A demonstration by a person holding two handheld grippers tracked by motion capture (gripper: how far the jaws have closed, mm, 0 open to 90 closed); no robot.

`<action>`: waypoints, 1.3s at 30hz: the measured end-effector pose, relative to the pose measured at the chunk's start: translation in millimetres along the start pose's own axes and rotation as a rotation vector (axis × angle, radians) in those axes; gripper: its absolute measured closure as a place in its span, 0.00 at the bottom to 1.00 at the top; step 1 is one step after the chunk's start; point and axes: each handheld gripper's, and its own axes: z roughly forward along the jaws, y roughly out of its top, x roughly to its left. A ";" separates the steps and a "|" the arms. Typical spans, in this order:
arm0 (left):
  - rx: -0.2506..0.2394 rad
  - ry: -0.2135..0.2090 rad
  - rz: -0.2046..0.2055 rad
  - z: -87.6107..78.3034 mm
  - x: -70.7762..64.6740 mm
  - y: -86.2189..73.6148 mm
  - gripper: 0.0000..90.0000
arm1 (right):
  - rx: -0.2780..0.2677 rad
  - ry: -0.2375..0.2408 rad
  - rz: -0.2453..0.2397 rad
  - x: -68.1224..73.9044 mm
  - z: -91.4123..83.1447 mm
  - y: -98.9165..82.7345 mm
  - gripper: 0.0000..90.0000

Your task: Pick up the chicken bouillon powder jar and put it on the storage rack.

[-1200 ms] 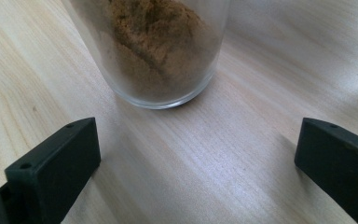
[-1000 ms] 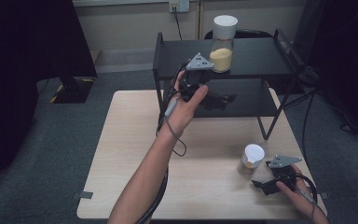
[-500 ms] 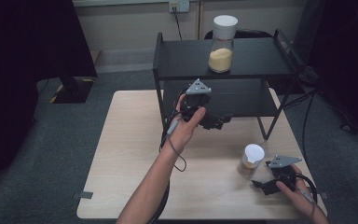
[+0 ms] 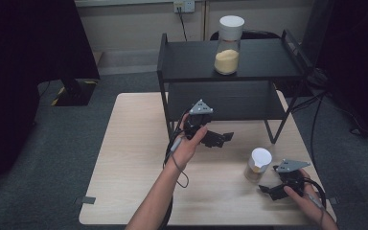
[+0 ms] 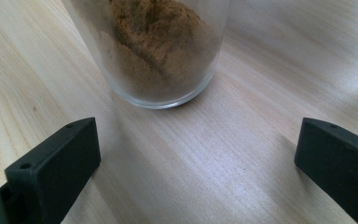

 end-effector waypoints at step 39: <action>0.081 0.052 -0.084 -3.4 17.3 -87.9 0.02 | 0.000 0.000 0.001 0.1 0.0 0.0 0.00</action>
